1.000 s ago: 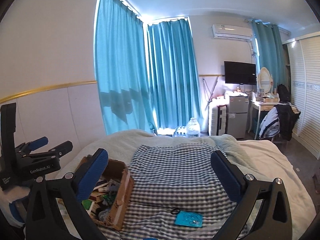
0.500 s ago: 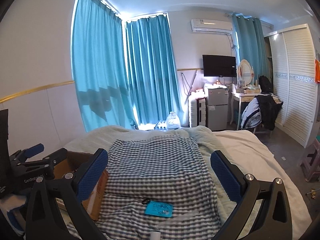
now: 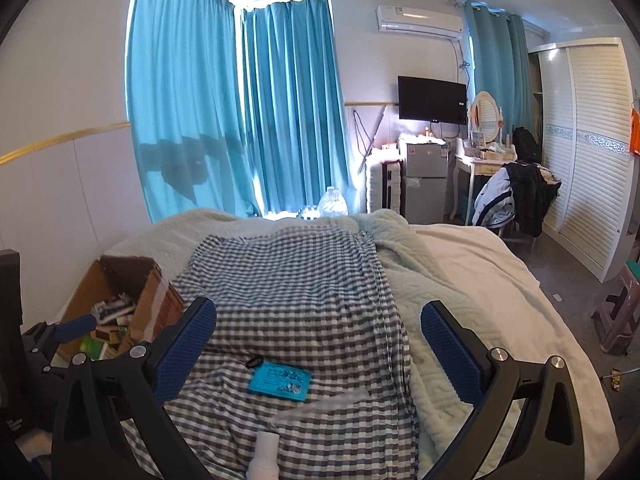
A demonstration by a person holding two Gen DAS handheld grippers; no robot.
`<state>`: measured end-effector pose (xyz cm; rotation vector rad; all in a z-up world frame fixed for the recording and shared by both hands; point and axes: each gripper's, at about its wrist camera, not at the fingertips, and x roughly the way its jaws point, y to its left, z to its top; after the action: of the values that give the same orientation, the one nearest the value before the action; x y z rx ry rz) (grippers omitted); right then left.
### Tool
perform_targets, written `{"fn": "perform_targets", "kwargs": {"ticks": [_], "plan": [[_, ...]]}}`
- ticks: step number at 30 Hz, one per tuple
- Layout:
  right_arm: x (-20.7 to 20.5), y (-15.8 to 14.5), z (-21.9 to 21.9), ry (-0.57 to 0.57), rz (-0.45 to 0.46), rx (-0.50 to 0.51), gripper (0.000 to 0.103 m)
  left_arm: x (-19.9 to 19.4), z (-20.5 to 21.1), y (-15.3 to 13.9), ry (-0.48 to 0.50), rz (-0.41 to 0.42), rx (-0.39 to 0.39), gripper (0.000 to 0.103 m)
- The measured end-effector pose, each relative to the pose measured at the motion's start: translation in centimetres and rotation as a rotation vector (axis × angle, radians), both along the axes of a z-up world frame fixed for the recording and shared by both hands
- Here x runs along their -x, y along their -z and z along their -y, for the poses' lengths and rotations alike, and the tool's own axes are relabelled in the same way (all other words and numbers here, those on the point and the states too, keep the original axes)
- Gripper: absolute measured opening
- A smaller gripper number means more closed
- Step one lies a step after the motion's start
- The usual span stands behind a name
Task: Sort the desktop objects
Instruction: 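Move both grippers back over the remaining items on the bed, then grasp the white plastic cup with the left gripper while the right grasps the white comb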
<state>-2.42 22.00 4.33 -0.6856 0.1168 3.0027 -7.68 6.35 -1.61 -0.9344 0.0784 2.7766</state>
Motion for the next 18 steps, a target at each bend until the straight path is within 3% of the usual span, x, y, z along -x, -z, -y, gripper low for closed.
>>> {"fn": "perform_targets", "kwargs": {"ticks": [8, 13, 18], "plan": [[2.4, 5.1, -1.8, -0.025, 0.114, -0.023, 0.103, 1.1, -1.8, 6.4, 0.001, 0.167, -0.005, 0.103], [3.9, 8.2, -2.3, -0.052, 0.168, -0.045, 0.103, 0.3, -4.7, 12.2, 0.05, 0.297, 0.067, 0.103], [5.5, 11.9, -2.6, -0.088, 0.243, -0.073, 0.103, -0.2, -6.9, 15.7, 0.098, 0.388, 0.101, 0.103]]}}
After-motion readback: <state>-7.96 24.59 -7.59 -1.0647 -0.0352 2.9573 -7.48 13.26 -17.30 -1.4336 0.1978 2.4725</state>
